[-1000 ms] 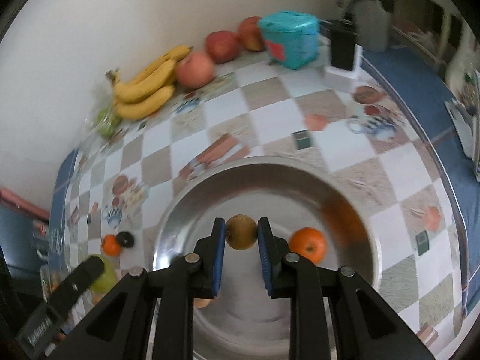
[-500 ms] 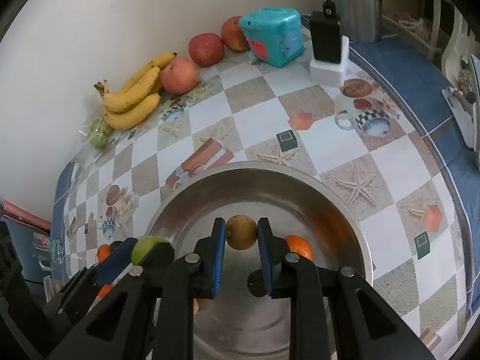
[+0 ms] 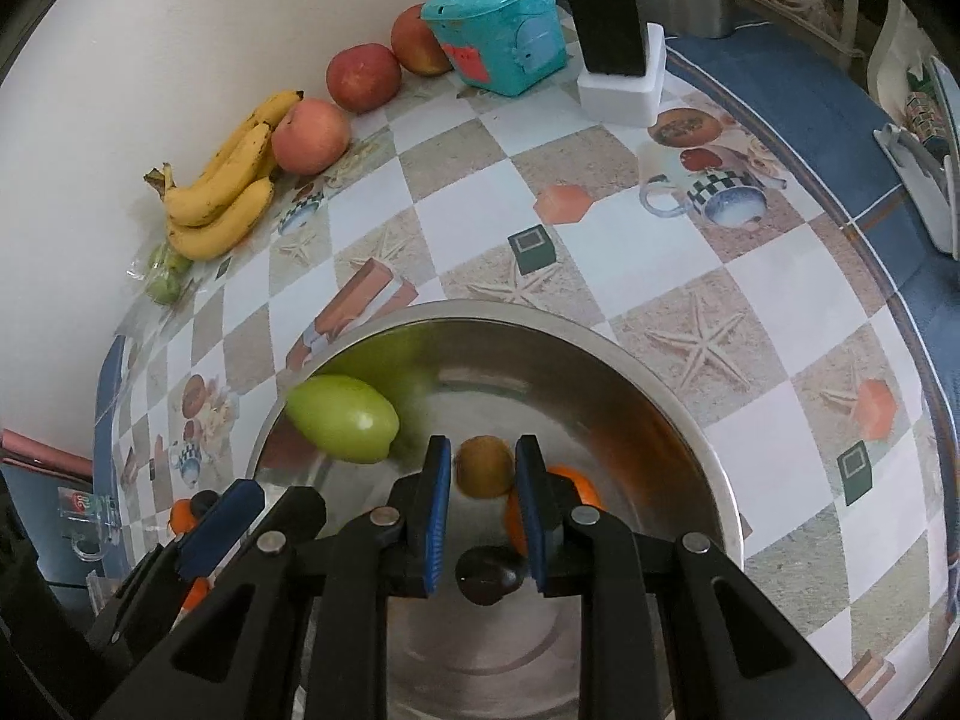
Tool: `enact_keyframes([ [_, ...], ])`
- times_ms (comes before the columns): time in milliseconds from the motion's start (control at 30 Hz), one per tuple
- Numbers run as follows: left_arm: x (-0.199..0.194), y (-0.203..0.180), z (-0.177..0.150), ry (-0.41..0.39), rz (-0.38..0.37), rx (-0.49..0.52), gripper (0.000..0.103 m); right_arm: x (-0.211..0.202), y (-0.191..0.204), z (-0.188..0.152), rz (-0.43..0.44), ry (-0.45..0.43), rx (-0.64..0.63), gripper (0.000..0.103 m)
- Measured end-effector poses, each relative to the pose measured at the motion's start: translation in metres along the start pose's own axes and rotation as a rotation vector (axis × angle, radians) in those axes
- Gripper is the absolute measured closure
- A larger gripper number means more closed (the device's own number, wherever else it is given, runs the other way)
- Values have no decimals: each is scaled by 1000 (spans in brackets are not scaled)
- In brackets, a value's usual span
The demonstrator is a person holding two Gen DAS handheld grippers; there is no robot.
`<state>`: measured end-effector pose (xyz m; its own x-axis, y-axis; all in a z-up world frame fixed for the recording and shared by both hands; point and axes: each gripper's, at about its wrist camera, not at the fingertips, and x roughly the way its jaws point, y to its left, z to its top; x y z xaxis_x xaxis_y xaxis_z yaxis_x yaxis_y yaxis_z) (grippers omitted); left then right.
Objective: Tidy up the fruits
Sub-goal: 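Open the left tool dropping the pear while the right tool releases the kiwi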
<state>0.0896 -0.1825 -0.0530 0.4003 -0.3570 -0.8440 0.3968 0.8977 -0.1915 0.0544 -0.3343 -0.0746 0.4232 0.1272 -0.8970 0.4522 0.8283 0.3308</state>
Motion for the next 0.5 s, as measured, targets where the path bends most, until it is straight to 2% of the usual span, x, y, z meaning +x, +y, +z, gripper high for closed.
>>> enact_keyframes([
  [367, -16, 15, 4, -1, -1, -71, 55, -9, 8, 1, 2, -18, -34, 78],
  [500, -20, 28, 5, 0, 32, -114, 55, -8, 14, -1, 0, -12, -61, 78],
])
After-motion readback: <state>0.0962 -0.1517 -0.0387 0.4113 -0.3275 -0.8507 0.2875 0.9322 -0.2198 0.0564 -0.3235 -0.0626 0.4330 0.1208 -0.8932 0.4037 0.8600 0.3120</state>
